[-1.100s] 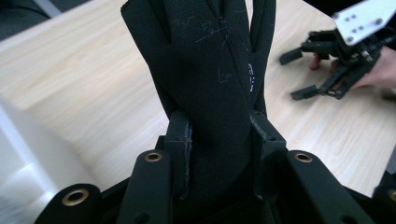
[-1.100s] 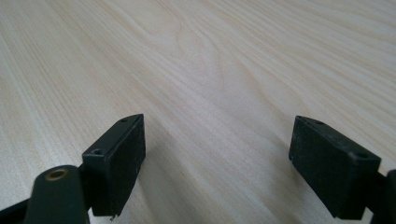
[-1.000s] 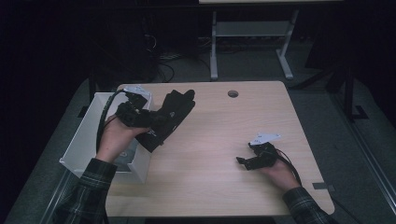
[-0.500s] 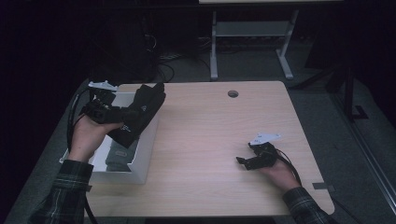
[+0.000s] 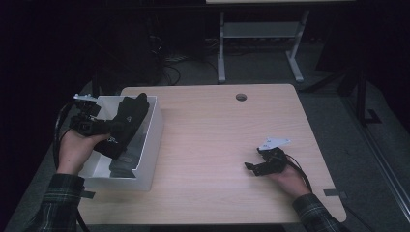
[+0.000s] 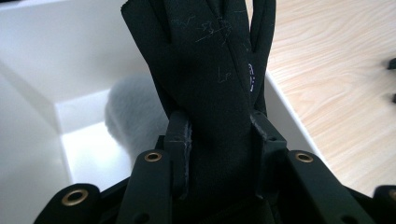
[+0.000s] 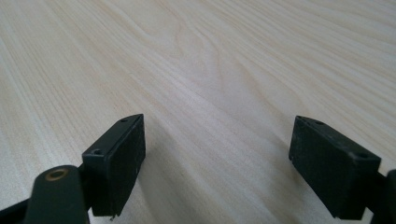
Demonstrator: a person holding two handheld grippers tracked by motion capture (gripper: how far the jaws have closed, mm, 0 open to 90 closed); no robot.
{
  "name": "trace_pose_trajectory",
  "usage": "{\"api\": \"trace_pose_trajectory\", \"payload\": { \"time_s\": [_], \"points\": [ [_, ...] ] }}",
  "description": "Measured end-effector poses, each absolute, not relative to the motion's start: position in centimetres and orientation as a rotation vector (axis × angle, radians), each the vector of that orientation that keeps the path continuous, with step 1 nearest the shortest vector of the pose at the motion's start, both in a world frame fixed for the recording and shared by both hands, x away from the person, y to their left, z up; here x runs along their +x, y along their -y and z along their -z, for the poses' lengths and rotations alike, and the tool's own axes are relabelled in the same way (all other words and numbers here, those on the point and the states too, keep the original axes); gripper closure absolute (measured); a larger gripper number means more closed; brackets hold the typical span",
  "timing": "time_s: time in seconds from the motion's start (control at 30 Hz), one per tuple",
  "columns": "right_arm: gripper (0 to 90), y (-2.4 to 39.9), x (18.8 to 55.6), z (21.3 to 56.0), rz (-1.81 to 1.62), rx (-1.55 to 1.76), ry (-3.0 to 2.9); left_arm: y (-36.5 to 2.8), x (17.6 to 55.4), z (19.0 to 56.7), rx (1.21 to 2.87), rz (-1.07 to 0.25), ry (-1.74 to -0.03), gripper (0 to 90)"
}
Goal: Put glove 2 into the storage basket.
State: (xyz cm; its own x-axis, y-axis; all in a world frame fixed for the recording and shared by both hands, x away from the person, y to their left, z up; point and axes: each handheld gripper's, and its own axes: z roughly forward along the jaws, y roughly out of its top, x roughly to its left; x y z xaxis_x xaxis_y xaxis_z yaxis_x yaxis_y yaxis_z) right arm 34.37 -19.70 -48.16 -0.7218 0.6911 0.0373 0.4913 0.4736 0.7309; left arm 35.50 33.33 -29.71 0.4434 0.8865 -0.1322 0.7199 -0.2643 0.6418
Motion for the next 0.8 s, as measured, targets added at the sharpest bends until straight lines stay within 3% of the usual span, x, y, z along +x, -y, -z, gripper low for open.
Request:
{"api": "trace_pose_trajectory", "payload": {
  "time_s": [0.8],
  "points": [
    [18.6, 19.7, 34.4, 48.2, -1.091, 1.011, -2.459, -33.1, 38.4, 38.0, 2.194, -0.331, -1.530, 62.7]
  ]
}}
